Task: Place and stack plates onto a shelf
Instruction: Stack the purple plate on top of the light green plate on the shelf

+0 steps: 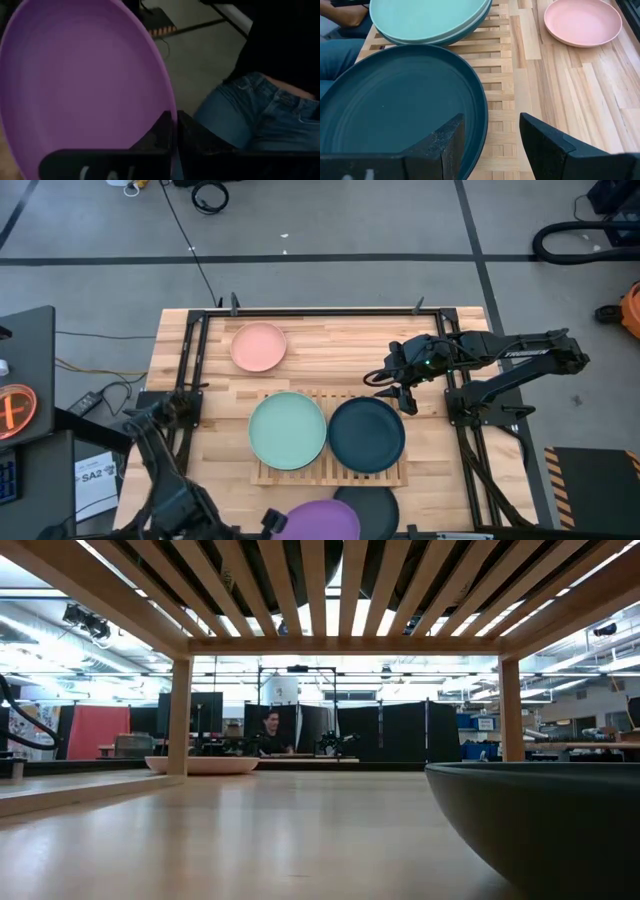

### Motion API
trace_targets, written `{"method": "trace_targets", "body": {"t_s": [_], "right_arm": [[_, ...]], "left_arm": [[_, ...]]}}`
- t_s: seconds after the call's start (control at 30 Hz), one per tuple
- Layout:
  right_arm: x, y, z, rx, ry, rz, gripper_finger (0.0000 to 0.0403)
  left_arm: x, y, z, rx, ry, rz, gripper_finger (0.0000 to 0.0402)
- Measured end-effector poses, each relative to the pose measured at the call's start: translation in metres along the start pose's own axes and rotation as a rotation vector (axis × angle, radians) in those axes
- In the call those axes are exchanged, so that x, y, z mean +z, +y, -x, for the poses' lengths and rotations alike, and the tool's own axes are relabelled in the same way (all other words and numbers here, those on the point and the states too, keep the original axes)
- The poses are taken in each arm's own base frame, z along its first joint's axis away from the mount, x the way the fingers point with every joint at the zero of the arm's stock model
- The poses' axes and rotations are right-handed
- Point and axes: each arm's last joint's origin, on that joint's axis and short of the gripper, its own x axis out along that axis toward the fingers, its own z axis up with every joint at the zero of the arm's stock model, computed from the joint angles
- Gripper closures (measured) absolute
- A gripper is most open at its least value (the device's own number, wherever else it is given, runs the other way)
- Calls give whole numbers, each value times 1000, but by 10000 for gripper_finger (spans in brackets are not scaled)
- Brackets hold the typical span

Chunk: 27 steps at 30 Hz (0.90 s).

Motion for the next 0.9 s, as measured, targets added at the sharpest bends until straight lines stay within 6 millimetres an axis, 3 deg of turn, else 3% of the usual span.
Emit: {"method": "trace_targets", "body": {"t_s": [0.2,0.43,0.9], "right_arm": [[0,0,0,0,0,0,208],[0,0,0,0,0,0,208],[0,0,0,0,0,0,208]], "left_arm": [[7,12,37,94,-17,-97,384],[-2,29,66,265,83,-147,384],[-16,70,71,454,325,-180,384]]}}
